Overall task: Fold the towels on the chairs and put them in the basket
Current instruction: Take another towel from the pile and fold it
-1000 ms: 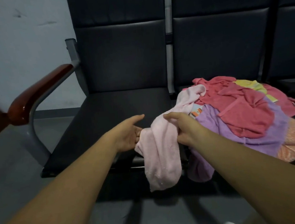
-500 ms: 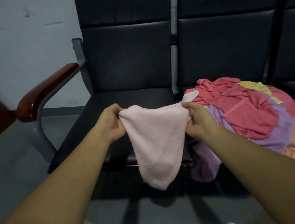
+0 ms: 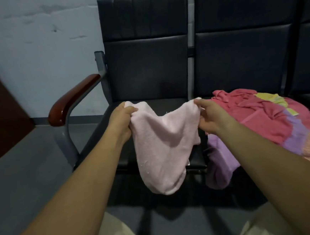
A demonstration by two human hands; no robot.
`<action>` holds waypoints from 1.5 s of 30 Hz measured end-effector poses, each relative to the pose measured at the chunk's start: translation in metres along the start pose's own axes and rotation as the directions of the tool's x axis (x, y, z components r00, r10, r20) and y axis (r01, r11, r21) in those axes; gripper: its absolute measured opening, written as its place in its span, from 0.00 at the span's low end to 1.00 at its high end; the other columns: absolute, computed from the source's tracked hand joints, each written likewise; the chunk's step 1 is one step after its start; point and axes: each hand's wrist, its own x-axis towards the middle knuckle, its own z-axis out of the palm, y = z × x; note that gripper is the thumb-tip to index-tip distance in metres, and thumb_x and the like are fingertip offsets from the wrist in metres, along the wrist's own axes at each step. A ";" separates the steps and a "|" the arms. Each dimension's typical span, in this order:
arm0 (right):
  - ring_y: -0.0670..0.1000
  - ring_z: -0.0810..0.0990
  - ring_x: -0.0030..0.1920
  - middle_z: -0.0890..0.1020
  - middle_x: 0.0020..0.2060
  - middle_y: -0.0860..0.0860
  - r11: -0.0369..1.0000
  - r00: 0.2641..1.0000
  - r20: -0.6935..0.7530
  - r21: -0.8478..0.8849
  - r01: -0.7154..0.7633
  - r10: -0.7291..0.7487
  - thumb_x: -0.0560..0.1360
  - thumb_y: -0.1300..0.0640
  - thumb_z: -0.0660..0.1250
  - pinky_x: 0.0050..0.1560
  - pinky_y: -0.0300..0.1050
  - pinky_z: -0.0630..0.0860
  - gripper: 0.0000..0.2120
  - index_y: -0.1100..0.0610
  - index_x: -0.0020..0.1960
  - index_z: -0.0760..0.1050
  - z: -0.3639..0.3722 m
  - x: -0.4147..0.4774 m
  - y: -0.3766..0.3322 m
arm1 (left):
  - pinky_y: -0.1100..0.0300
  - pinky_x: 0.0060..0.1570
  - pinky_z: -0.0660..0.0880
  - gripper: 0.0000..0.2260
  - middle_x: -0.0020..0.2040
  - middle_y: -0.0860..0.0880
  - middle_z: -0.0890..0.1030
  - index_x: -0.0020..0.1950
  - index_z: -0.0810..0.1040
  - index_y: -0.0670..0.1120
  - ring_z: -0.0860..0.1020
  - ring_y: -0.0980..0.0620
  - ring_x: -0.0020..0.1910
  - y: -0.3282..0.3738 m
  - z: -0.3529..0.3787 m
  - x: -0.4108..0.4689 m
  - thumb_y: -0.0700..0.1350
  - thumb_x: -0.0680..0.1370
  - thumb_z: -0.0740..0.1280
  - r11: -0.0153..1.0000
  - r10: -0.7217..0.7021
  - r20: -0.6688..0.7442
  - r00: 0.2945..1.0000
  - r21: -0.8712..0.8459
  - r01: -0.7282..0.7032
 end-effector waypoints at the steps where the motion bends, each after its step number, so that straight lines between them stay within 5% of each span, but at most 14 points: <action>1: 0.50 0.82 0.38 0.80 0.35 0.53 0.998 0.999 -0.005 -0.036 0.048 -0.049 0.79 0.59 0.65 0.45 0.45 0.80 0.09 0.59 0.41 0.76 0.004 -0.003 -0.005 | 0.51 0.48 0.78 0.07 0.53 0.43 0.82 0.50 0.79 0.45 0.79 0.47 0.49 0.004 -0.003 -0.004 0.36 0.75 0.65 1.000 0.013 -0.006 1.000 0.000 -0.013; 6: 0.55 0.81 0.38 0.82 0.39 0.58 0.890 0.962 -0.055 -0.396 0.224 -0.266 0.75 0.62 0.70 0.42 0.49 0.79 0.02 0.61 0.46 0.78 0.029 -0.022 -0.030 | 0.53 0.55 0.79 0.15 0.59 0.46 0.81 0.66 0.76 0.46 0.80 0.48 0.57 0.036 -0.027 -0.018 0.42 0.79 0.68 0.992 0.120 -0.067 0.990 -0.026 -0.122; 9: 0.56 0.83 0.40 0.83 0.41 0.59 0.933 0.976 0.009 -0.294 0.209 -0.216 0.73 0.63 0.69 0.41 0.47 0.80 0.06 0.64 0.49 0.80 0.046 -0.040 -0.064 | 0.50 0.60 0.78 0.18 0.61 0.44 0.81 0.67 0.76 0.42 0.81 0.46 0.58 0.070 -0.043 -0.022 0.41 0.78 0.70 0.987 0.155 -0.065 0.986 -0.028 -0.158; 11: 0.56 0.82 0.44 0.82 0.44 0.59 0.966 0.978 0.092 -0.161 0.202 -0.189 0.76 0.63 0.66 0.51 0.49 0.80 0.07 0.64 0.52 0.78 0.055 -0.056 -0.088 | 0.50 0.61 0.77 0.18 0.61 0.43 0.81 0.67 0.76 0.40 0.81 0.45 0.57 0.091 -0.050 -0.029 0.39 0.78 0.70 0.983 0.185 -0.041 0.982 0.003 -0.185; 14: 0.58 0.82 0.52 0.82 0.52 0.62 0.931 0.959 0.069 -0.230 0.283 -0.274 0.78 0.66 0.65 0.61 0.52 0.78 0.07 0.67 0.54 0.77 0.065 -0.071 -0.106 | 0.54 0.59 0.75 0.15 0.59 0.45 0.80 0.67 0.77 0.42 0.78 0.46 0.57 0.117 -0.055 -0.041 0.42 0.80 0.68 0.958 0.258 -0.052 0.965 0.141 -0.248; 19: 0.56 0.81 0.45 0.82 0.52 0.61 0.744 0.886 0.050 -0.522 0.417 -0.461 0.78 0.56 0.70 0.42 0.50 0.79 0.07 0.60 0.52 0.78 0.072 -0.080 -0.118 | 0.46 0.55 0.81 0.10 0.56 0.44 0.82 0.61 0.80 0.46 0.80 0.42 0.55 0.144 -0.059 -0.049 0.47 0.82 0.65 0.889 0.344 -0.085 0.935 0.351 -0.295; 22: 0.54 0.82 0.43 0.84 0.49 0.58 0.684 0.857 0.039 -0.584 0.437 -0.514 0.75 0.57 0.73 0.41 0.48 0.80 0.11 0.60 0.54 0.78 0.075 -0.086 -0.127 | 0.46 0.56 0.79 0.08 0.56 0.39 0.82 0.56 0.79 0.40 0.80 0.44 0.51 0.152 -0.060 -0.046 0.45 0.81 0.68 0.932 0.271 -0.085 0.959 0.273 -0.239; 26: 0.54 0.82 0.48 0.82 0.48 0.56 0.775 0.870 0.019 -0.446 0.448 -0.493 0.73 0.62 0.74 0.49 0.50 0.81 0.16 0.58 0.59 0.77 0.072 -0.088 -0.137 | 0.45 0.59 0.80 0.25 0.56 0.39 0.82 0.61 0.76 0.31 0.82 0.43 0.52 0.161 -0.057 -0.047 0.48 0.74 0.77 0.987 0.161 -0.065 0.985 -0.017 -0.162; 29: 0.56 0.82 0.49 0.83 0.50 0.60 0.872 0.905 0.045 -0.250 0.420 -0.423 0.75 0.65 0.71 0.53 0.48 0.80 0.12 0.64 0.58 0.80 0.067 -0.087 -0.141 | 0.47 0.65 0.75 0.40 0.67 0.44 0.72 0.77 0.62 0.39 0.77 0.41 0.63 0.161 -0.056 -0.044 0.41 0.71 0.79 0.982 0.173 0.119 0.978 0.061 -0.181; 31: 0.56 0.81 0.50 0.82 0.53 0.61 0.880 0.912 0.052 -0.247 0.407 -0.407 0.77 0.68 0.68 0.54 0.47 0.80 0.12 0.65 0.59 0.80 0.060 -0.086 -0.143 | 0.51 0.65 0.73 0.34 0.70 0.45 0.72 0.77 0.66 0.43 0.74 0.41 0.66 0.156 -0.056 -0.040 0.32 0.73 0.75 0.910 0.210 0.195 0.958 0.320 -0.265; 33: 0.54 0.81 0.50 0.82 0.52 0.59 0.837 0.901 0.055 -0.349 0.422 -0.431 0.77 0.70 0.66 0.54 0.47 0.80 0.13 0.63 0.60 0.80 0.053 -0.085 -0.143 | 0.53 0.62 0.73 0.23 0.65 0.44 0.78 0.69 0.77 0.44 0.76 0.43 0.64 0.152 -0.054 -0.036 0.31 0.75 0.71 0.711 0.280 0.230 0.932 0.603 -0.362; 37: 0.55 0.82 0.53 0.83 0.53 0.57 0.648 0.845 0.049 -0.620 0.443 -0.532 0.75 0.68 0.71 0.58 0.49 0.80 0.13 0.61 0.59 0.82 0.041 -0.071 -0.140 | 0.54 0.54 0.74 0.10 0.53 0.44 0.82 0.57 0.83 0.43 0.79 0.45 0.54 0.148 -0.047 -0.024 0.37 0.81 0.64 0.536 0.404 0.194 0.894 0.741 -0.403; 41: 0.53 0.81 0.53 0.83 0.52 0.55 0.507 0.793 0.037 -0.750 0.424 -0.608 0.73 0.64 0.73 0.54 0.48 0.79 0.11 0.59 0.55 0.83 0.038 -0.042 -0.135 | 0.43 0.56 0.80 0.07 0.45 0.46 0.80 0.49 0.78 0.47 0.79 0.44 0.48 0.143 -0.037 0.010 0.42 0.83 0.61 0.655 0.377 0.165 0.911 0.648 -0.389; 45: 0.54 0.80 0.53 0.83 0.52 0.54 0.420 0.752 -0.009 -0.834 0.358 -0.659 0.73 0.62 0.74 0.51 0.48 0.79 0.11 0.59 0.56 0.83 0.038 -0.001 -0.139 | 0.47 0.52 0.82 0.02 0.51 0.46 0.81 0.49 0.82 0.49 0.80 0.44 0.53 0.137 -0.029 0.053 0.45 0.80 0.69 0.811 0.376 0.026 0.926 0.474 -0.342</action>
